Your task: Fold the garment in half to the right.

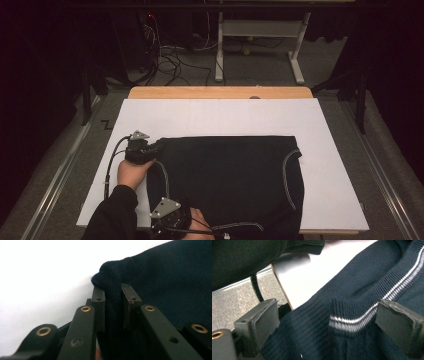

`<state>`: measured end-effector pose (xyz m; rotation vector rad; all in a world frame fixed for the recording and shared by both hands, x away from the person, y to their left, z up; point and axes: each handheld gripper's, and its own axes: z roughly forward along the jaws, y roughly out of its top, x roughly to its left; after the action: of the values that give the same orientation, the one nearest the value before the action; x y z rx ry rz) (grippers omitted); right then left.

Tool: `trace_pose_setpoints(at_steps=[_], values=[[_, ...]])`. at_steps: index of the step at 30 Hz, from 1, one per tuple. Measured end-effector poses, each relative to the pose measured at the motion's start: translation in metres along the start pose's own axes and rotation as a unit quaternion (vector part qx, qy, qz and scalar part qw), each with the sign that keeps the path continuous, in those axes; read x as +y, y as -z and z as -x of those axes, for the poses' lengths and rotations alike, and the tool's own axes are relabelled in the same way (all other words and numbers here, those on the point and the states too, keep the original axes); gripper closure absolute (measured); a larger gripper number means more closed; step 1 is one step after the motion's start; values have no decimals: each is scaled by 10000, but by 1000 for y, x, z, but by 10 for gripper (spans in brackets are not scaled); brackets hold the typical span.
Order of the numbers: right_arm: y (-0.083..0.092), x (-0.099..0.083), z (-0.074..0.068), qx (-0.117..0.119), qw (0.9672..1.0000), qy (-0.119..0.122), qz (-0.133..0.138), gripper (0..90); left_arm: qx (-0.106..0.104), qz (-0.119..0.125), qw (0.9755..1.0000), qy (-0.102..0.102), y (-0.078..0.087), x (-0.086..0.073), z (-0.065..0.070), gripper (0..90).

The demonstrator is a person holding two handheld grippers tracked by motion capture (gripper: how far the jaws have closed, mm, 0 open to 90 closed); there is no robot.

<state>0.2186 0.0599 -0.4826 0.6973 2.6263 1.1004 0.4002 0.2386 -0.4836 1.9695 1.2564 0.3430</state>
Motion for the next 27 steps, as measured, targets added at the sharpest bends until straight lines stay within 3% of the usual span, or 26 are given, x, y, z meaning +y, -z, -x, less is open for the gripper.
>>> trace_pose_setpoints(at_steps=[6,9,21,27], values=[[-8,3,-9,-268,9995,134,-67,23,-32,-3,10000,26,0,0,-1,710],[-6,2,-12,-509,9983,239,-128,98,-30,-6,10000,29,0,0,-1,710],[5,0,2,-419,9990,-11,-137,374,-40,-13,9999,92,0,0,-2,709],[7,0,7,-433,9988,142,-171,520,-12,-12,10000,70,0,0,-1,709]])
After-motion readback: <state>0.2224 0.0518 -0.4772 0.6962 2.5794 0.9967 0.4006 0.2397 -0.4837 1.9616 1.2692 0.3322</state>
